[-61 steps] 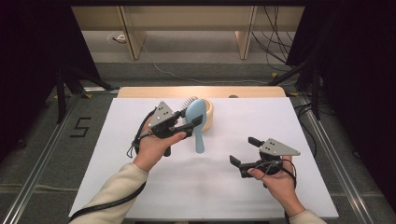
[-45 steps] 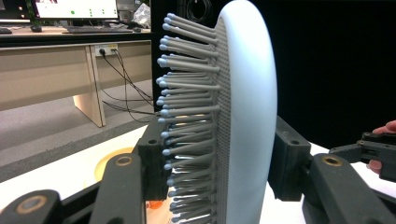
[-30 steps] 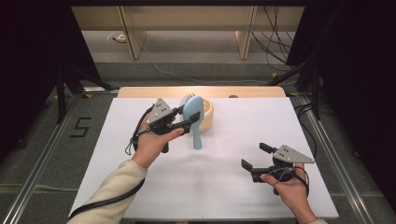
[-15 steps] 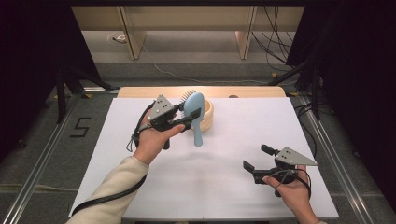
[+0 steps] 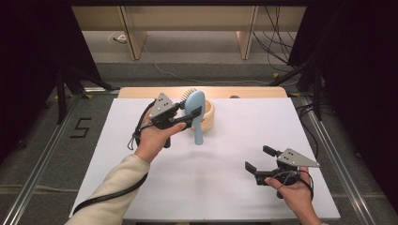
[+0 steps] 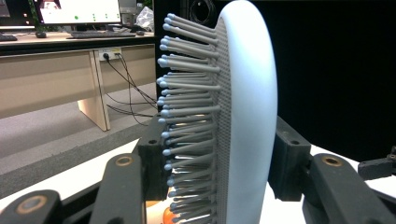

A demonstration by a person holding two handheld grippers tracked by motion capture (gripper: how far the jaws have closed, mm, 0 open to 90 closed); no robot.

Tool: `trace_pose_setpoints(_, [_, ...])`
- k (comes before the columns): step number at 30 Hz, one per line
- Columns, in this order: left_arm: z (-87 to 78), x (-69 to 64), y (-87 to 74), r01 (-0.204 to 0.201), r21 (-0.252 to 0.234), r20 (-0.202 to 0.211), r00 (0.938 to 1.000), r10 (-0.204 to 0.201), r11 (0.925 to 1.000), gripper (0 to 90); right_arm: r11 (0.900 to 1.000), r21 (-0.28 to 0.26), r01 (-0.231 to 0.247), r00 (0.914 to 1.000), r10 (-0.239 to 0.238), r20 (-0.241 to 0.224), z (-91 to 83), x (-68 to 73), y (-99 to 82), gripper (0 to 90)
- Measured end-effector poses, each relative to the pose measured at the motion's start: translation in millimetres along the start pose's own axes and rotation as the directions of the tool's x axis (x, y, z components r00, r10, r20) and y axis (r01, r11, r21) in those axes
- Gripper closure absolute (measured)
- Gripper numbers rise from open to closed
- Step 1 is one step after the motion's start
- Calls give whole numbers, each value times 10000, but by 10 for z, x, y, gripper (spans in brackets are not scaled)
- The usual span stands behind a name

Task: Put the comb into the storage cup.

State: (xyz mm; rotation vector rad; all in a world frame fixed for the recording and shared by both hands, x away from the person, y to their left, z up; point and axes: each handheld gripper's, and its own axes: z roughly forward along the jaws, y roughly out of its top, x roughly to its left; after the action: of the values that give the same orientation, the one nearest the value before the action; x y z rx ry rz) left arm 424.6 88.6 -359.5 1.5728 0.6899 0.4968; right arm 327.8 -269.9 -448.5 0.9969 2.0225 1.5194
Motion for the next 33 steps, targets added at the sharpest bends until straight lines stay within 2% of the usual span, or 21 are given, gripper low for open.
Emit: trace_pose_setpoints(33, [33,116,163,-25,-186,-117,9999,23,9998,495,10000,53,-3,10000,2,39,9,-11,-21,63])
